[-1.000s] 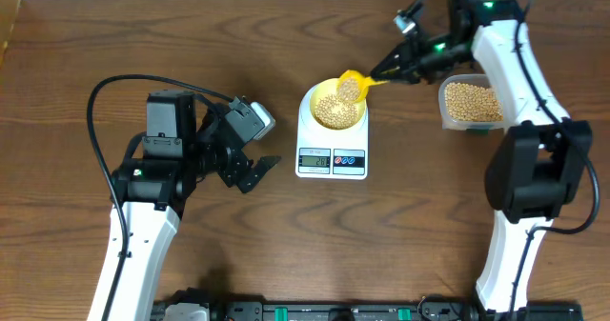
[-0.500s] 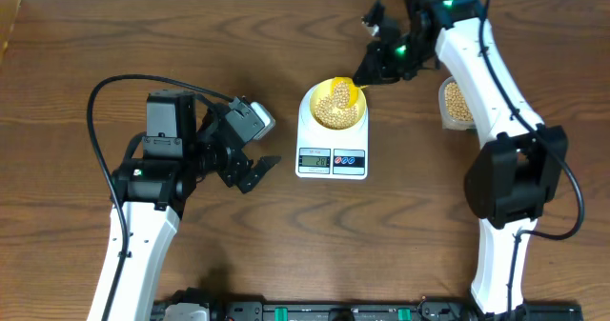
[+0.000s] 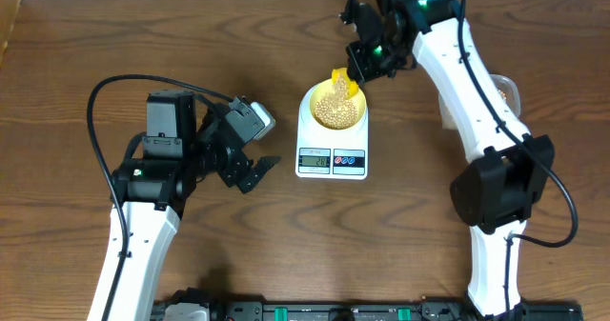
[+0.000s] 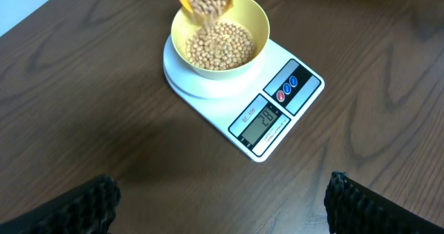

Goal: Scoop item into bowl and weigh 50g on scale
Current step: 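Tip the scoop to pour soybeans into the yellow bowl, right gripper, then move the empty scoop back toward the soybean tub, right gripper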

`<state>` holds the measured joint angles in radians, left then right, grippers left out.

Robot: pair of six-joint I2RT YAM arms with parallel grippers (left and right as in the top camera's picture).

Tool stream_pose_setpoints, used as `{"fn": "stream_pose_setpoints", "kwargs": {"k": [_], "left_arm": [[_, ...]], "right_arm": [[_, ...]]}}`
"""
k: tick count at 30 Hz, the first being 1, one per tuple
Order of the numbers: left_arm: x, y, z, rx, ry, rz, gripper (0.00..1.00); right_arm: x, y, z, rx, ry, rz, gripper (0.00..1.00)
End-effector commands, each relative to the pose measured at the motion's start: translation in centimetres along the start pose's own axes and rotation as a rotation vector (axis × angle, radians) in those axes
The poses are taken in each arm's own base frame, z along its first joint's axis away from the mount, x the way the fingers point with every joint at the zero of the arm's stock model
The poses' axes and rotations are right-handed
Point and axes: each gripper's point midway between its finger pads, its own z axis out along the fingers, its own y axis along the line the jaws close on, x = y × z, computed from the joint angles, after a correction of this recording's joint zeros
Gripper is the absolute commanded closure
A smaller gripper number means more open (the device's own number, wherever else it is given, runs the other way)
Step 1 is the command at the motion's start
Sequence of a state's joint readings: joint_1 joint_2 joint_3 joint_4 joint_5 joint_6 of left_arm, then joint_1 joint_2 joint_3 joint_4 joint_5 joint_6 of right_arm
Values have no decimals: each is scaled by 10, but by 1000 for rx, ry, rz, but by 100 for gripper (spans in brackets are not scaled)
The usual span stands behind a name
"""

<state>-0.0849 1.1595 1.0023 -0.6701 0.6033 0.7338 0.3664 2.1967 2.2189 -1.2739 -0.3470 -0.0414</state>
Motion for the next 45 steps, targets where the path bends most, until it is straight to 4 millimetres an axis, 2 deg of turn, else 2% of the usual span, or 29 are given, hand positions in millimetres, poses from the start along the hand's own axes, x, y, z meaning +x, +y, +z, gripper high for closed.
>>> {"fn": "stream_pose_setpoints", "kwargs": {"k": [1,17,23,30,33,37,42,45], "left_arm": [[-5,3,-3,-7,-12,10,4],[-5,3,-3,-7,-12,10,4],[-5,3,-3,-7,-12,10,4],[-5,3,-3,-7,-12,10,3],[-5,3,-3,-7,-12,10,4],[-5,3,-3,-7,-12,10,4],[-5,3,-3,-7,-12,10,4],[-5,3,-3,-7,-12,10,4]], "right_arm": [[-6,9,-19,76,-36,-92,99],[-6,23,-27,349,-20,-235,99],[-5,38,-23,354,-16,-294,99],[-6,38,-26,352,-29,-256,99],[-11,37,-35,352,-61,-218,99],[-21,28,-54,357,-116,-162,99],[-23,2,-85,340,-162,-51,99],[-18,-20,-104,318,-175,25,99]]}}
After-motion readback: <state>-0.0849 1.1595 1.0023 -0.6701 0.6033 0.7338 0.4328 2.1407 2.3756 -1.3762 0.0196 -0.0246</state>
